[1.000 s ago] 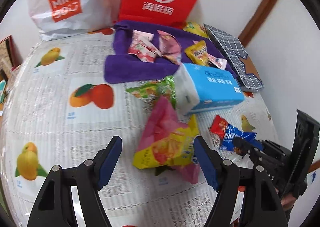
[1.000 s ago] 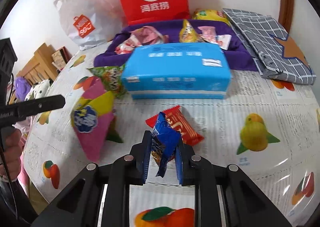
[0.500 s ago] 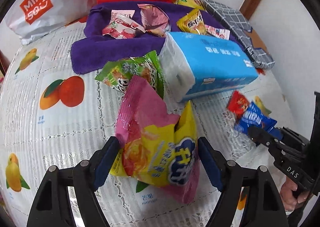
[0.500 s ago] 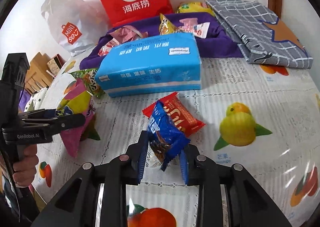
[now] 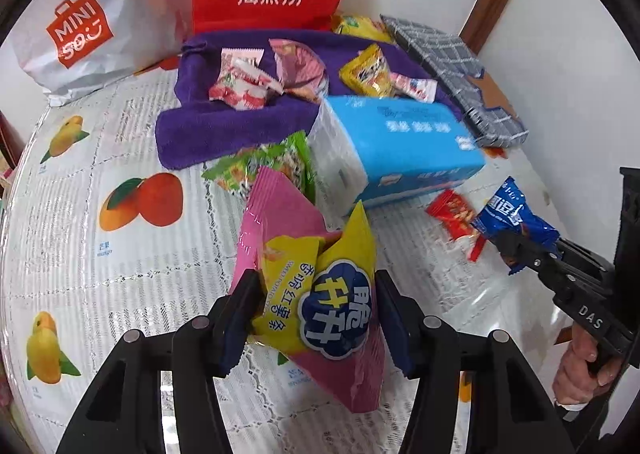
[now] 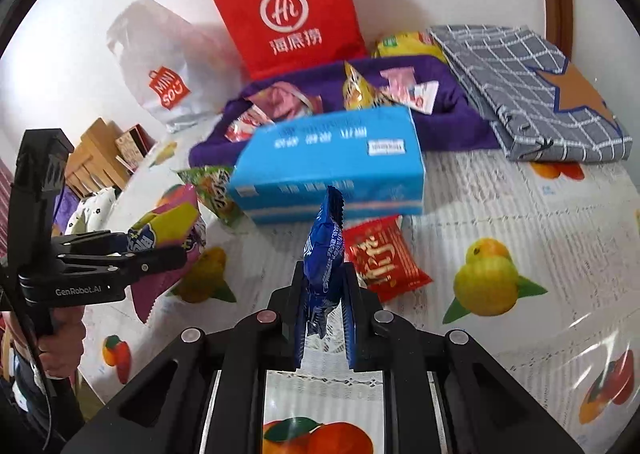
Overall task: Organize snacks
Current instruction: 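Lift both held packets and carry them toward the purple towel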
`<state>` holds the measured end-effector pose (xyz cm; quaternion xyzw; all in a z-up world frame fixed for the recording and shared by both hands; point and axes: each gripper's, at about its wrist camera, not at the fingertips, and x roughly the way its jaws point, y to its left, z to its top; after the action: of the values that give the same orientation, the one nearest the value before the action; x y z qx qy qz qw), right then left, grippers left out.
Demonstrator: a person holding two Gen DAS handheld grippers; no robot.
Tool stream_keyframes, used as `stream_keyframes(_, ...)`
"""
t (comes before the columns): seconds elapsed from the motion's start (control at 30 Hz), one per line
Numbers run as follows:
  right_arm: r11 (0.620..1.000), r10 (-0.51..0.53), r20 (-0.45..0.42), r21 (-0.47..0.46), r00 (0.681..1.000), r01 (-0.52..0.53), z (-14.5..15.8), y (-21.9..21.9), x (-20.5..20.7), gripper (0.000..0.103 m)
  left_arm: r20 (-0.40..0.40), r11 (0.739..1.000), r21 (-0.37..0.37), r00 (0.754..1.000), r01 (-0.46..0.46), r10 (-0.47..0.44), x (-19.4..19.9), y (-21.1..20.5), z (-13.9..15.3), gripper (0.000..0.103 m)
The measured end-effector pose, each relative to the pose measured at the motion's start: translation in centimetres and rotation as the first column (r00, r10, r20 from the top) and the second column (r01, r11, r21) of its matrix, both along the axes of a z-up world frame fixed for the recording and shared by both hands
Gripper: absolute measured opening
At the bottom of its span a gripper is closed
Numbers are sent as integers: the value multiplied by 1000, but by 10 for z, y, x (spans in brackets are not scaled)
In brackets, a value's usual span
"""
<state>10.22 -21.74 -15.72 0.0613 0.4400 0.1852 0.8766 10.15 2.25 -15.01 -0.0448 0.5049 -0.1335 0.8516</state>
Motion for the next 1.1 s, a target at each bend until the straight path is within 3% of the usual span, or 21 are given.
stream_keyframes(0.13, 1000, -1, 37, -14, 999, 2, 18, -1, 4, 15, 26, 999, -38, 1000, 15, -14, 1, 1, 19, 55)
stream_keyframes(0.63, 996, -74, 120, -41, 990, 79, 72, 3, 61, 15, 140, 999, -37, 990, 23, -17, 53, -10, 84, 55)
stream_keyframes(0.83, 992, -116, 130, -37, 985, 122, 82, 0, 87, 15, 156, 998, -43, 987, 44, -37, 81, -15, 94, 55)
stream_keyframes(1.1, 984, -168, 113, -44, 979, 174, 79, -4, 125, 15, 164, 999, -44, 987, 5, 2, 127, -3, 99, 55)
